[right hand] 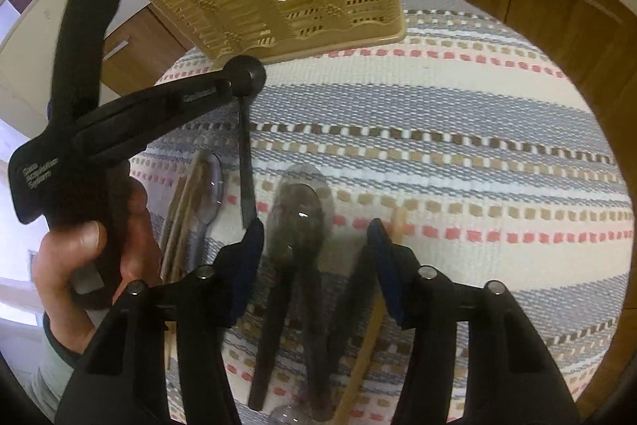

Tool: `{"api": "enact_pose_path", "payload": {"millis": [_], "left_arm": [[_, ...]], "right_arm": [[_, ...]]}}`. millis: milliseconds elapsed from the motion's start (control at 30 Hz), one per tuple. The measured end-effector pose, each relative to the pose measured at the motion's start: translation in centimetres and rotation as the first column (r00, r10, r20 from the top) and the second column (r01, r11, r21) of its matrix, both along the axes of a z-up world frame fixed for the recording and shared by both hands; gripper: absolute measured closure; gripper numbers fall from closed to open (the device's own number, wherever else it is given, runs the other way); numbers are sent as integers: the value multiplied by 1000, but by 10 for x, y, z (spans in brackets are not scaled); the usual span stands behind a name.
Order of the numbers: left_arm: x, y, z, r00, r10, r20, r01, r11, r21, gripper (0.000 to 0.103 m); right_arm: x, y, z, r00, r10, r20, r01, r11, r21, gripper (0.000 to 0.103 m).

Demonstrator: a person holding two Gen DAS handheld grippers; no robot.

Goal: Organize utensils

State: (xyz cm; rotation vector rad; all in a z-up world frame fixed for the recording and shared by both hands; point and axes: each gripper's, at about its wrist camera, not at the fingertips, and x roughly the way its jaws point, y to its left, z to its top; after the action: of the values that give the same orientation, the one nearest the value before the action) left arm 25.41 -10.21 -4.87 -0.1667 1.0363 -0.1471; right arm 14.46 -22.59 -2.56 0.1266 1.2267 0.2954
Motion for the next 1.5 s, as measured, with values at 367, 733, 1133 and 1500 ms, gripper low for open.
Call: {"api": "enact_pose_path", "payload": {"millis": [367, 733, 1133, 1500], "left_arm": [[-20, 43, 37, 986, -104, 132, 138, 949, -282, 102], [-81, 92, 66, 962, -147, 231, 204, 946, -251, 102], [-107, 111, 138, 865, -76, 496, 221, 945, -241, 102], [-77, 125, 176, 800, -13, 600, 209, 943, -258, 102]], "right_arm": [[18, 29, 2, 999, 5, 52, -1, 996, -86, 75], [-5, 13, 21, 988, -44, 148, 50, 998, -37, 75], [-46, 6, 115, 855, -60, 515, 57, 998, 22, 81], [-6, -8, 142, 832, -93, 547, 58, 995, 81, 94]]}}
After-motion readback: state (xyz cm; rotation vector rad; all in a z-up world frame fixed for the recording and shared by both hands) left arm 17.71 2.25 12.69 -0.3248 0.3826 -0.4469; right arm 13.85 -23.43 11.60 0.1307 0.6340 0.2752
